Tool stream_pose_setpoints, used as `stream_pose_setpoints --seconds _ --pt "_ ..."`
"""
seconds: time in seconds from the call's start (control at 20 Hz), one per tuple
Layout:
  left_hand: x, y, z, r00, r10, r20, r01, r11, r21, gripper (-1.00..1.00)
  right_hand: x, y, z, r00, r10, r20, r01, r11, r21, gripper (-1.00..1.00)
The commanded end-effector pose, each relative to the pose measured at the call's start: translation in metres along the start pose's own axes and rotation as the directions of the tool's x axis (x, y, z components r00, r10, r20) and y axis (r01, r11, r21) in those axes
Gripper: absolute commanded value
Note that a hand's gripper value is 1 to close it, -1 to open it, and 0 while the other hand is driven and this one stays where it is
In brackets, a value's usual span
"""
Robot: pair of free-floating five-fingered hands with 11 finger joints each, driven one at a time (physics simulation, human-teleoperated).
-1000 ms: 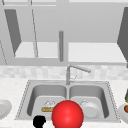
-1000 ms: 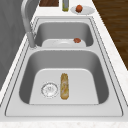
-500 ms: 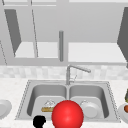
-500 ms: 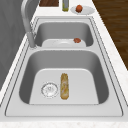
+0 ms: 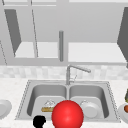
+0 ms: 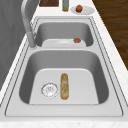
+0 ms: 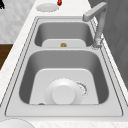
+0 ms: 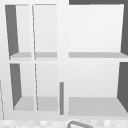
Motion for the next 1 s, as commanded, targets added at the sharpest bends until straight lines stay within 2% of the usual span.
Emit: stream_pose_setpoints --seconds 0.0,0.2,0.55,0.95 --pt "0.000 0.000 0.000 1.0000 0.000 0.000 0.000 1.0000 0.000 0.00 0.008 -0.010 0.003 1.000 0.011 -0.005 -0.011 1.000 -0.001 -1.00" --pt "0.000 0.000 0.000 1.0000 0.000 0.000 0.000 1.0000 0.000 0.00 0.010 -0.028 0.017 1.000 0.025 -0.015 -0.025 1.000 0.000 -1.00" --pt "0.000 0.000 0.000 1.0000 0.000 0.000 0.000 1.0000 0.000 0.00 0.023 -0.042 0.060 0.998 0.042 -0.047 -0.045 0.996 -0.072 -1.00" --pt "0.000 0.000 0.000 1.0000 0.000 0.000 0.000 1.0000 0.000 0.00 0.032 -0.021 0.097 0.997 0.042 -0.069 -0.049 0.994 -0.098 -1.00"
